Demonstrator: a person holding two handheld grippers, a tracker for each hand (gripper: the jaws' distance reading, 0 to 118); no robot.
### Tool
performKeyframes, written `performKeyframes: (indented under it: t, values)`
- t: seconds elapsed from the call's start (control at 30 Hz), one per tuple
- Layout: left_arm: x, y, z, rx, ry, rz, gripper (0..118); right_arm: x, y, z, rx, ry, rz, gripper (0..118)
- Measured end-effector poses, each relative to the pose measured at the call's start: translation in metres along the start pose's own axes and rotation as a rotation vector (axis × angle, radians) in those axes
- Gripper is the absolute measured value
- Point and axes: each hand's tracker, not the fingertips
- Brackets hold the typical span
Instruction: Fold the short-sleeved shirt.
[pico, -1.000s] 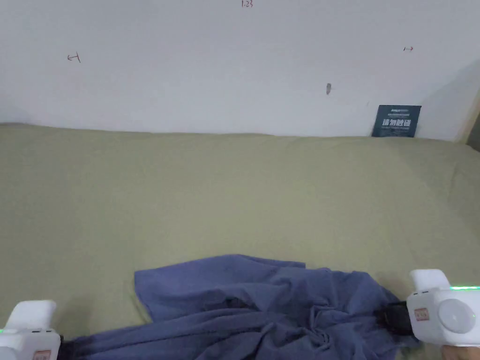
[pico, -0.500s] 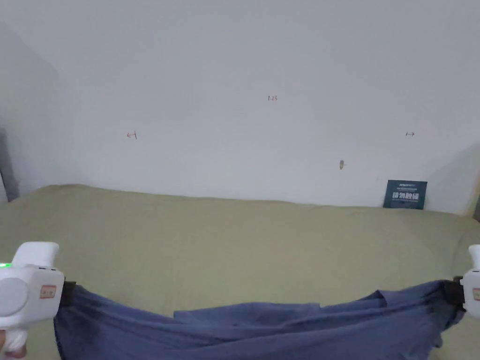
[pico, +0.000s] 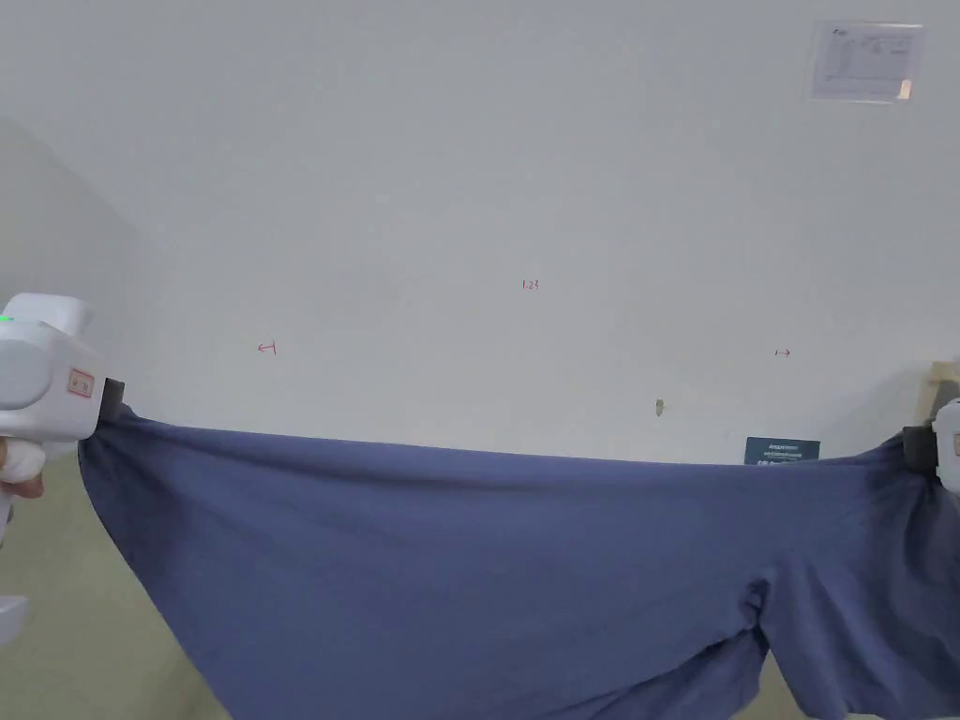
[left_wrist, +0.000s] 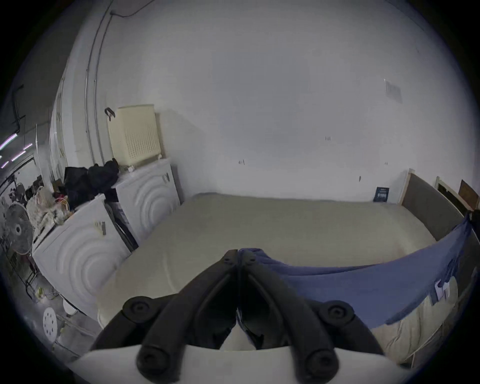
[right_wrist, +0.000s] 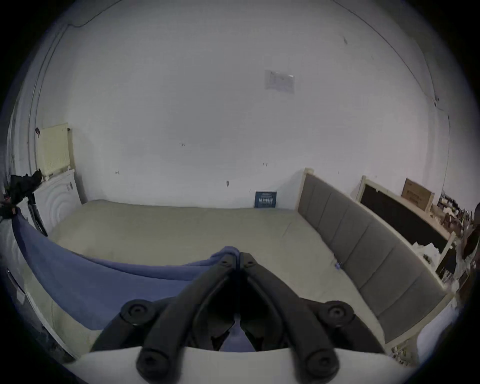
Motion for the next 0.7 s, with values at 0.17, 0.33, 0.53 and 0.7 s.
performKeyframes:
  t: [0.17, 0.33, 0.53, 0.7]
  values:
    - [0.012, 0.027, -0.021, 0.029, 0.04, 0.0, 1, -0.005, 0.025, -0.028, 0.004, -0.026, -0.004, 1]
    - [0.023, 0.046, -0.053, 0.038, 0.068, 0.023, 1, -0.011, 0.049, -0.062, 0.023, -0.054, -0.002, 1]
    - [0.044, 0.058, -0.102, 0.05, 0.127, 0.005, 1, -0.027, 0.072, -0.109, 0.029, -0.103, 0.02, 1]
    - [0.06, 0.058, -0.145, 0.05, 0.159, -0.017, 1, -0.036, 0.074, -0.148, 0.027, -0.119, 0.01, 1]
